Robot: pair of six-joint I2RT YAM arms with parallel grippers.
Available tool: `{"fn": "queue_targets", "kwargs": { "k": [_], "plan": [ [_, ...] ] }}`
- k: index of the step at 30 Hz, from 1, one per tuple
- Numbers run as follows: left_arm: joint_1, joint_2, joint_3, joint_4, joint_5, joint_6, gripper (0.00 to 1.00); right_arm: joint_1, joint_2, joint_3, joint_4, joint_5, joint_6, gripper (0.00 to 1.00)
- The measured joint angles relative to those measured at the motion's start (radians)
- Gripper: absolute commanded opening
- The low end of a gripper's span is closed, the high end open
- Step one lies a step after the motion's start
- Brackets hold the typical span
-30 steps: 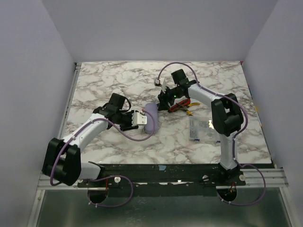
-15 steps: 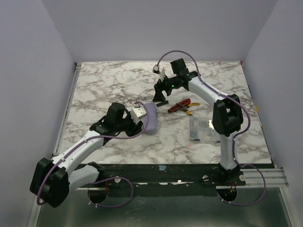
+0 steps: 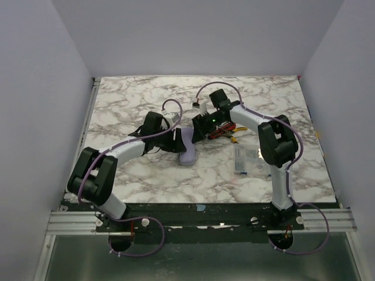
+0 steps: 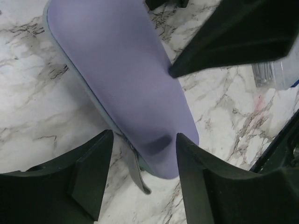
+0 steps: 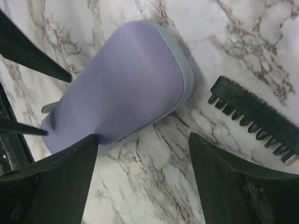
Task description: Open the umbrella
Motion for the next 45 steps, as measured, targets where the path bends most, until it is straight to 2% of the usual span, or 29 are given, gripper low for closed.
{"fn": "queue_targets", "kwargs": {
  "k": [6,12,20,25,27,29,33,37,40,45],
  "plan": [
    [-0.021,0.141,0.073,0.039,0.048,-0.060,0.35,-0.044,-0.035,-0.066,-0.007,0.001,0.022,0.76],
    [-0.114,0.240,0.172,0.084,0.065,-0.101,0.32,-0.153,-0.133,-0.130,-0.047,0.001,0.006,0.74],
    [-0.178,0.332,0.247,0.133,0.084,-0.194,0.31,-0.162,-0.188,-0.218,-0.056,0.012,0.034,0.70],
    [-0.205,0.347,0.247,0.160,0.082,-0.200,0.45,-0.161,-0.214,-0.298,-0.063,0.029,0.040,0.68],
    [-0.206,0.340,0.233,0.169,0.080,-0.192,0.50,-0.160,-0.215,-0.314,-0.063,0.031,0.055,0.65],
    [-0.195,0.301,0.177,0.185,0.074,-0.181,0.50,-0.159,-0.215,-0.320,-0.060,0.031,0.072,0.61],
    [-0.188,0.117,0.000,0.209,0.051,-0.138,0.46,-0.160,-0.225,-0.349,-0.028,0.026,0.121,0.51],
    [-0.277,-0.048,-0.089,0.229,0.008,-0.055,0.44,-0.160,-0.236,-0.386,0.013,0.005,0.183,0.45],
    [-0.386,-0.052,-0.105,0.262,-0.037,0.003,0.38,-0.161,-0.240,-0.422,0.055,-0.018,0.248,0.36],
    [-0.482,0.024,-0.103,0.288,-0.081,0.047,0.36,-0.161,-0.254,-0.490,0.142,-0.052,0.364,0.25]
  ]
}}
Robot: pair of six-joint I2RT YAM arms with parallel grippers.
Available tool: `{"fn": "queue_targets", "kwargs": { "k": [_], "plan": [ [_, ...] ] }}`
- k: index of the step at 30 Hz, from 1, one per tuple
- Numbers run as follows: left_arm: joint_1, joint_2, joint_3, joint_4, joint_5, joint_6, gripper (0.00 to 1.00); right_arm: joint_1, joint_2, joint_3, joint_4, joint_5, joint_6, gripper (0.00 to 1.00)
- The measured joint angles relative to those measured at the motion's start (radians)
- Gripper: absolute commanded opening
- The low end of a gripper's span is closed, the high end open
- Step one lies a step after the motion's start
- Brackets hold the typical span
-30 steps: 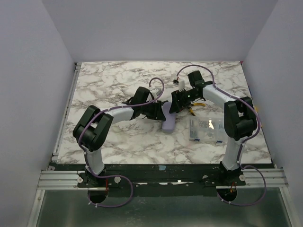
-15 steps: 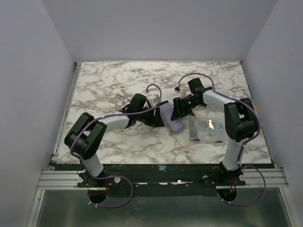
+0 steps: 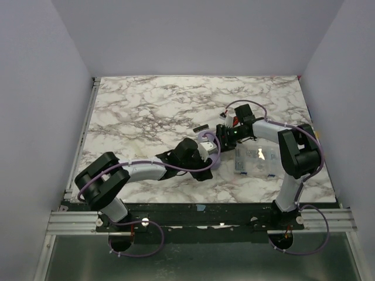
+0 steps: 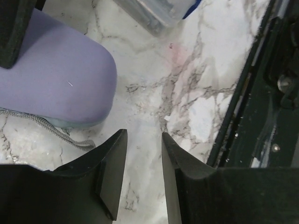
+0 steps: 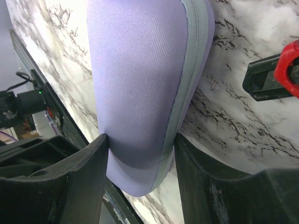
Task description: Open the umbrella
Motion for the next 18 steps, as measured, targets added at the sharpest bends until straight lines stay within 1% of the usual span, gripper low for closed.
{"fn": "queue_targets", "kwargs": {
  "k": [1,3,4,7,10,14,18],
  "plan": [
    [-0.006,0.023,0.006,0.002,-0.008,0.003,0.36,0.000,-0.005,-0.014,0.020,-0.003,0.019,0.21],
    [-0.010,0.072,0.019,0.006,-0.027,0.008,0.35,0.000,-0.015,-0.035,0.050,-0.003,0.041,0.05],
    [-0.009,0.089,0.024,0.005,-0.035,0.011,0.35,0.000,-0.020,-0.044,0.062,-0.003,0.047,0.01],
    [0.005,0.111,0.026,0.004,-0.053,0.023,0.35,0.000,-0.040,-0.077,0.098,-0.001,0.054,0.00],
    [0.025,0.104,0.015,0.013,-0.066,0.041,0.37,0.002,-0.053,-0.093,0.113,0.005,0.050,0.00],
    [0.042,0.071,-0.042,0.031,-0.097,0.078,0.38,0.002,-0.054,-0.093,0.114,0.005,0.030,0.00],
    [0.043,0.067,-0.053,0.039,-0.135,0.140,0.38,0.002,-0.049,-0.079,0.095,0.005,0.006,0.00]
  ]
}}
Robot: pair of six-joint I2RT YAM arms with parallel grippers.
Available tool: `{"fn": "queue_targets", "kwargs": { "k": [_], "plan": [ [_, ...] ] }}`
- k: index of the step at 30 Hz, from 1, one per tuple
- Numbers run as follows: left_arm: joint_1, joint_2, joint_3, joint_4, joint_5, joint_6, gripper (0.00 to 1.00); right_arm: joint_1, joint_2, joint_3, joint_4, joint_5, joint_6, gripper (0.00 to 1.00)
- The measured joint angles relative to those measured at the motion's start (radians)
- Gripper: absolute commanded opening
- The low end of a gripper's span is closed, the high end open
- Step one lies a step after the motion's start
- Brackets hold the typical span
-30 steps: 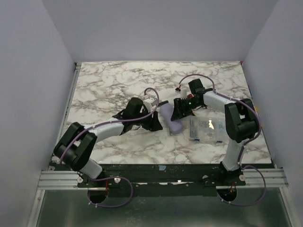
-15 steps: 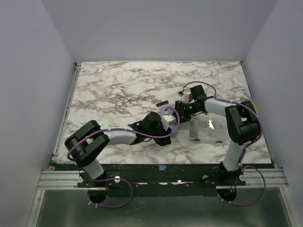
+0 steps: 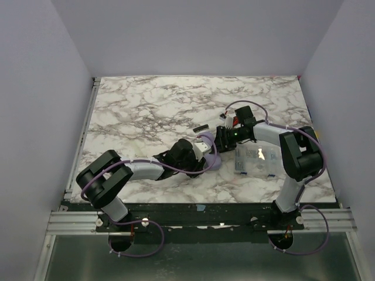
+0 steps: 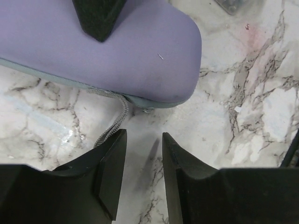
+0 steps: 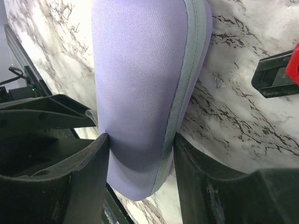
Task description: Open the umbrella
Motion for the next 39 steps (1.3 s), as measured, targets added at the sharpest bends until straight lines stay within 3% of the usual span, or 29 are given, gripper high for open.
{"fn": "queue_targets", "kwargs": {
  "k": [16,20,27,39],
  "plan": [
    [0.000,0.029,-0.005,0.134,-0.031,0.125,0.38,0.000,0.008,-0.003,0.012,-0.005,0.079,0.00],
    [0.000,0.064,-0.006,0.150,-0.022,0.135,0.30,-0.003,0.008,-0.025,0.058,-0.011,0.135,0.00],
    [-0.001,0.068,-0.032,0.188,-0.004,0.151,0.00,-0.006,0.005,-0.059,0.134,-0.012,0.209,0.00],
    [-0.051,0.003,-0.085,0.167,-0.003,0.090,0.00,0.002,-0.001,-0.122,0.257,-0.017,0.348,0.00]
  ]
}}
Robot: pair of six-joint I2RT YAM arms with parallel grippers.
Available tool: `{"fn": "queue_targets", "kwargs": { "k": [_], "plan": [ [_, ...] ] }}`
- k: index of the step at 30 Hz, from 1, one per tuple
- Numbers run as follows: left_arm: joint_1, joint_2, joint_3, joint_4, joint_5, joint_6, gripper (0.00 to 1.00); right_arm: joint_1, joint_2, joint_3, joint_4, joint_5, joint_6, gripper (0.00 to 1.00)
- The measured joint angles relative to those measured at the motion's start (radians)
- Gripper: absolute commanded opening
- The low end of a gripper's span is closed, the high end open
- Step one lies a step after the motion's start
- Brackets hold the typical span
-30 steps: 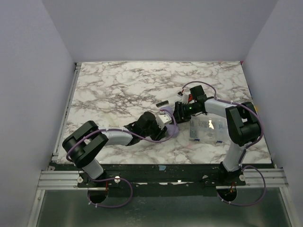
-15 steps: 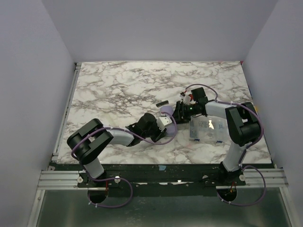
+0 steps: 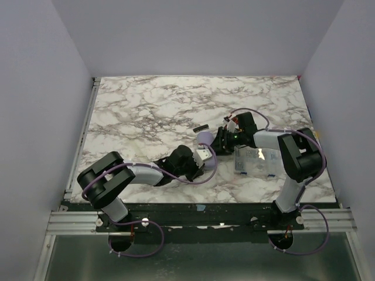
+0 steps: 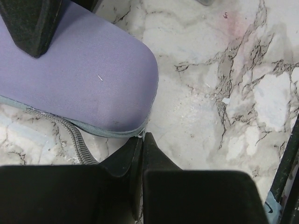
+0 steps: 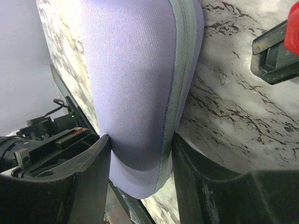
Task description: Open the umbrella
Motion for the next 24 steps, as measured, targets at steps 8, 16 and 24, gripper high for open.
{"fn": "queue_targets", "kwargs": {
  "k": [8,16,24],
  "plan": [
    [0.063,0.023,0.049,-0.073,0.056,-0.060,0.00,-0.002,-0.072,-0.066,0.042,0.035,-0.013,0.70],
    [0.150,0.035,0.083,-0.130,0.117,-0.069,0.00,-0.078,-0.214,0.002,-0.224,0.035,-0.504,0.85],
    [0.183,0.048,0.096,-0.142,0.174,-0.070,0.00,-0.092,-0.316,0.070,-0.373,-0.087,-1.307,0.88]
  ]
}}
